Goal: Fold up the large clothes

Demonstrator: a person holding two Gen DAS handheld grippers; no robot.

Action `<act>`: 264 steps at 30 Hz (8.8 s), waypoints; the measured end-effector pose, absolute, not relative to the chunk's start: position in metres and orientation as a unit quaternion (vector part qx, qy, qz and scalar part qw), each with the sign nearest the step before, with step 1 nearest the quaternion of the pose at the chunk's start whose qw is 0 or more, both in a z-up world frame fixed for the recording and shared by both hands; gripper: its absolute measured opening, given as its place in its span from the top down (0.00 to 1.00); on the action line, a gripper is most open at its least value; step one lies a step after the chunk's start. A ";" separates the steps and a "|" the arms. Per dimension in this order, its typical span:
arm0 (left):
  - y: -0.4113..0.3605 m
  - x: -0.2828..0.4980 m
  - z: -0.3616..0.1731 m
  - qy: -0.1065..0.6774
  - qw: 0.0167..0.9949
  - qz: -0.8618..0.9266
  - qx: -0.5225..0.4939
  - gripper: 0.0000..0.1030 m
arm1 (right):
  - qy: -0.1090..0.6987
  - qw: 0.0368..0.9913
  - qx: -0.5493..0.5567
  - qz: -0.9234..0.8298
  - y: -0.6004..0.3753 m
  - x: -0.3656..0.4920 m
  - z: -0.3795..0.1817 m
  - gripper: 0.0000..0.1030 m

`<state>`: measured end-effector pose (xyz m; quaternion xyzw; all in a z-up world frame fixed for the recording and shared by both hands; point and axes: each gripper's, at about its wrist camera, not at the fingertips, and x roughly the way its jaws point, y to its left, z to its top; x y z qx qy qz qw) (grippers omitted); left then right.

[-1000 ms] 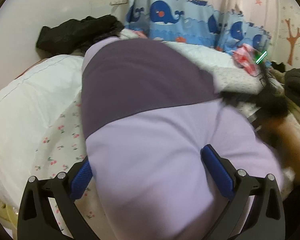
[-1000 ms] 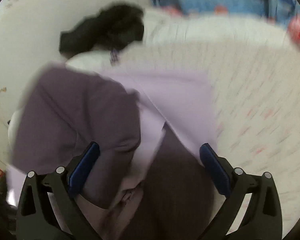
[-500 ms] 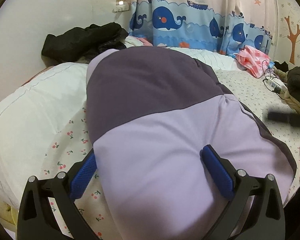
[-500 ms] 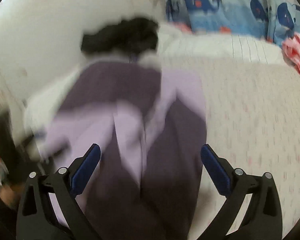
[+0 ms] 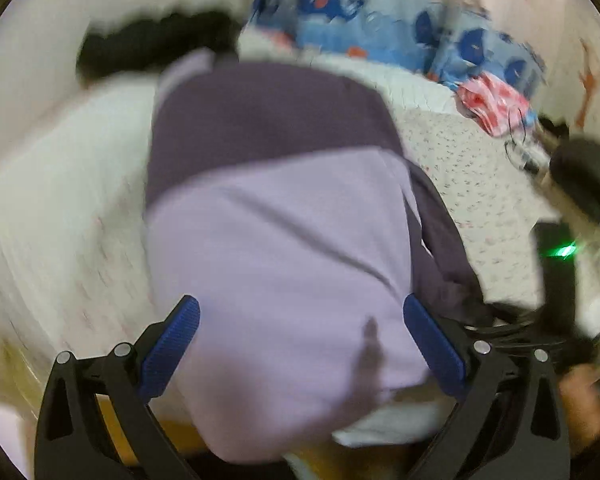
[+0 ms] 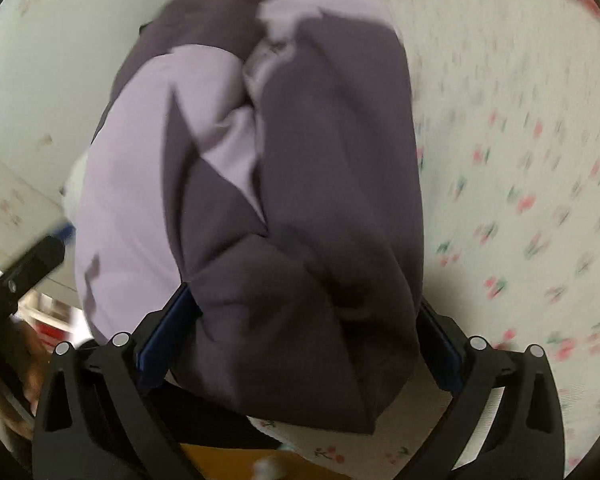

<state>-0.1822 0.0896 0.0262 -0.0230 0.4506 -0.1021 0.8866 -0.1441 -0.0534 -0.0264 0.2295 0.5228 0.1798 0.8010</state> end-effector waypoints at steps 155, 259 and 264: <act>0.104 -0.260 0.076 0.421 0.907 0.026 0.011 0.05 | 0.501 0.864 0.021 0.047 0.019 -0.215 0.104 0.06; 0.118 -0.252 0.045 0.475 0.879 0.014 -0.029 0.05 | 0.520 0.853 0.004 0.045 0.022 -0.215 0.076 0.06; 0.119 -0.261 0.055 0.434 0.900 0.029 -0.027 0.05 | 0.519 0.854 0.008 0.045 0.022 -0.217 0.077 0.06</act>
